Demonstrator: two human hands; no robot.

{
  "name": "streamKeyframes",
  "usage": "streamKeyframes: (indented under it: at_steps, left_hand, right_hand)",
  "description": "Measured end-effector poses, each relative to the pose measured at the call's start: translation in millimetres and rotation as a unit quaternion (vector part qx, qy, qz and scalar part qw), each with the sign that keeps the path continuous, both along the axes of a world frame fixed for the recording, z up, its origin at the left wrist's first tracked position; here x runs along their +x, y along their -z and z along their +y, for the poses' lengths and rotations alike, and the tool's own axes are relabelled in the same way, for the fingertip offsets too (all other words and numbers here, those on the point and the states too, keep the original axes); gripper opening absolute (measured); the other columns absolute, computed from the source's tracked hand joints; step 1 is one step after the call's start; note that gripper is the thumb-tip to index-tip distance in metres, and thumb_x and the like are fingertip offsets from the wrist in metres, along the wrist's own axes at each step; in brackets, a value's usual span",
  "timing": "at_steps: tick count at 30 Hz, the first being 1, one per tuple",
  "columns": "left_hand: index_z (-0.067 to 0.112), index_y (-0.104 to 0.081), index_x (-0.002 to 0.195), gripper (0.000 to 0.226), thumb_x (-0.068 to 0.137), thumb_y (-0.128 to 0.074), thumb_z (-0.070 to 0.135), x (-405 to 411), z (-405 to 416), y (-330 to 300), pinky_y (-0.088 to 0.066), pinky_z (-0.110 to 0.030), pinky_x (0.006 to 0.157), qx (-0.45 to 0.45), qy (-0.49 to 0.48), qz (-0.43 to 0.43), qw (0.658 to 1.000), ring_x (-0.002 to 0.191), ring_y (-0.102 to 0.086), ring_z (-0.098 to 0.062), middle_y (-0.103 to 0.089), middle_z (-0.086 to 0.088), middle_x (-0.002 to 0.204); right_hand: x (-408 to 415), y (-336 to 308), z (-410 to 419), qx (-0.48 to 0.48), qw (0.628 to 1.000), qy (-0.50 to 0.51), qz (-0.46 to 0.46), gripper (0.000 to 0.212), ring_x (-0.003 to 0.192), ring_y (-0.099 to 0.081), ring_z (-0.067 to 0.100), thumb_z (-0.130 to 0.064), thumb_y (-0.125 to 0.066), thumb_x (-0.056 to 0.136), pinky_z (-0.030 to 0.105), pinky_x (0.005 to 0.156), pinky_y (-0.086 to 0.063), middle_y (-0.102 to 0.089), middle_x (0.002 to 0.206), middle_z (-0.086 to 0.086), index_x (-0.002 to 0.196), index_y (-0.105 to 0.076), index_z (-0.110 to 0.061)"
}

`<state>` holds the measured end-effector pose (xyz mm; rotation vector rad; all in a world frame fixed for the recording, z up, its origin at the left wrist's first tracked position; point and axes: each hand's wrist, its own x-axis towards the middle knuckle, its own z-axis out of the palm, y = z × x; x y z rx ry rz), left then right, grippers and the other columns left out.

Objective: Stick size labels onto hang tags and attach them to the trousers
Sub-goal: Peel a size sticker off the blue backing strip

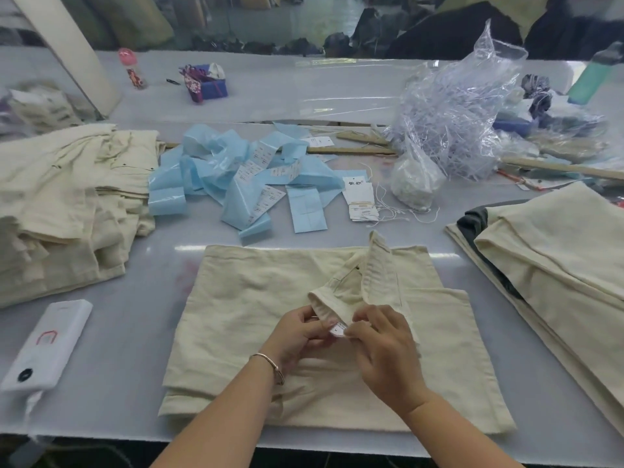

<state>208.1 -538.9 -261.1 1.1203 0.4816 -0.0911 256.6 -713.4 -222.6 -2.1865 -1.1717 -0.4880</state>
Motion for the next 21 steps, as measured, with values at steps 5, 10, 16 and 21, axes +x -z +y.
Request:
streamKeyframes:
  at_steps: [5,10,16,21]
  left_hand:
    - [0.008,-0.065,0.092,0.009,0.091,-0.067,0.016,-7,8,-12,-0.049,-0.019,0.056,0.062,-0.076,0.035,0.995,0.056,-0.054,-0.01,-0.06,-0.002,0.066]
    - [0.015,-0.068,0.085,0.028,0.096,-0.057,0.038,-41,72,-23,-0.046,-0.016,0.055,0.11,-0.216,0.049,0.969,0.054,-0.054,-0.006,-0.062,0.005,0.065]
    - [0.009,-0.062,0.077,0.038,0.094,-0.057,0.042,-56,185,-19,-0.043,-0.02,0.051,0.109,-0.454,0.09,0.88,0.056,-0.054,-0.009,-0.06,-0.002,0.069]
    - [0.014,-0.061,0.078,0.025,0.095,-0.059,0.032,-28,284,-28,-0.043,-0.017,0.054,0.209,-0.477,0.077,0.851,0.065,-0.052,-0.011,-0.061,0.003,0.072]
  right_hand:
    - [17,-25,39,-0.033,0.999,-0.041,-0.007,0.023,0.077,-0.06,0.024,-0.002,-0.072,0.062,0.032,0.076,-0.033,-0.062,0.079,-0.006,0.076,-0.068,-0.02]
    - [27,-36,99,0.007,0.997,-0.035,0.074,0.027,0.073,-0.06,0.025,0.004,-0.068,0.061,0.034,0.076,-0.033,-0.064,0.077,-0.009,0.075,-0.067,-0.019]
    - [39,-16,187,0.041,0.962,-0.072,0.262,0.037,0.073,-0.061,0.009,0.014,-0.072,0.069,0.02,0.071,-0.044,-0.067,0.076,-0.011,0.075,-0.067,-0.023]
    - [45,9,267,0.049,0.924,-0.061,0.374,0.043,0.073,-0.061,0.005,0.013,-0.071,0.072,0.017,0.067,-0.046,-0.069,0.072,-0.011,0.071,-0.067,-0.03]
